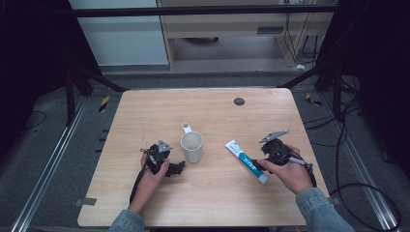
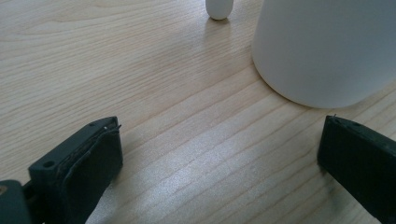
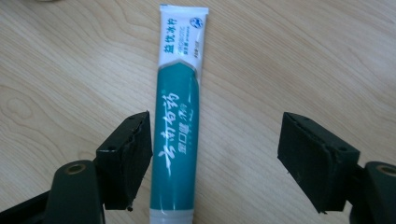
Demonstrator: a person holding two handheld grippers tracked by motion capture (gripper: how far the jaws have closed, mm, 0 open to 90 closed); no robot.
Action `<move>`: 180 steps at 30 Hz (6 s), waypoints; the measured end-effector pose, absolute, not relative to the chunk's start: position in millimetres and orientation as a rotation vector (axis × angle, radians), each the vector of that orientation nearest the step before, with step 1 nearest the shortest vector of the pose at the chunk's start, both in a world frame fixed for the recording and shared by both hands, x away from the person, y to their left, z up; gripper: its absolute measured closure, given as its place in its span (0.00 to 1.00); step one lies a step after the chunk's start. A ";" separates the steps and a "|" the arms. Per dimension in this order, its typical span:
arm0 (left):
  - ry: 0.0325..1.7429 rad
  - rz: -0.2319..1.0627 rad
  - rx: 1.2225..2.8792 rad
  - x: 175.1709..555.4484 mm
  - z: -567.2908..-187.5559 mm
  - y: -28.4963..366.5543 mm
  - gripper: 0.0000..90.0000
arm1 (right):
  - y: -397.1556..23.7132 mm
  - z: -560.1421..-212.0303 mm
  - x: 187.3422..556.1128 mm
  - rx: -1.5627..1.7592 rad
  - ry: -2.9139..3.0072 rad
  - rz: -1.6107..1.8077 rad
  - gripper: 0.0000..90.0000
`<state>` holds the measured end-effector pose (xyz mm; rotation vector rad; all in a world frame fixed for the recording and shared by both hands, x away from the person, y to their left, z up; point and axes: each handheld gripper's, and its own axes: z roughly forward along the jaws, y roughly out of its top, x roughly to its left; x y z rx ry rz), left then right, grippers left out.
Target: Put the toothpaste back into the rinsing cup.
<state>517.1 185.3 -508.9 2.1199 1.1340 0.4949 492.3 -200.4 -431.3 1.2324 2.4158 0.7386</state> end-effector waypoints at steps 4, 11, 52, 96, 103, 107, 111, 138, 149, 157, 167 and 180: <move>1.134 0.495 2.120 517.1 -508.9 185.3 0.00 | -192.0 -430.2 497.5 1.220 2.430 0.726 0.31; 1.134 0.495 2.120 517.1 -508.9 185.3 0.00 | -179.2 -429.6 507.1 1.217 2.466 0.706 0.33; 1.132 0.495 2.121 517.2 -508.8 185.4 0.00 | -145.3 -450.3 549.6 1.244 2.587 0.621 0.56; 1.126 0.493 2.125 517.7 -508.8 185.7 0.00 | -137.3 -470.9 564.8 1.312 2.643 0.505 0.56; 1.126 0.494 2.125 517.7 -508.8 185.7 0.00 | -137.1 -470.8 564.8 1.305 2.643 0.495 0.58; 1.126 0.494 2.125 517.7 -508.8 185.7 0.00 | -135.5 -470.8 564.2 1.297 2.638 0.480 0.59; 1.125 0.494 2.125 517.7 -508.8 185.7 0.00 | -134.4 -470.6 563.2 1.281 2.641 0.474 0.61; 1.125 0.494 2.125 517.8 -508.8 185.7 0.00 | -131.3 -463.4 564.3 1.269 2.630 0.430 0.82; 1.125 0.494 2.125 517.8 -508.8 185.7 0.00 | -139.1 -457.0 564.2 1.280 2.631 0.480 0.88; 1.126 0.494 2.125 517.8 -508.8 185.7 0.00 | -142.0 -445.7 564.2 1.285 2.627 0.480 0.88; 1.126 0.494 2.125 517.8 -508.8 185.7 0.00 | -146.8 -433.7 565.4 1.288 2.625 0.466 0.88; 1.126 0.494 2.124 517.8 -508.8 185.7 0.00 | -152.0 -405.8 566.6 1.271 2.594 0.470 0.89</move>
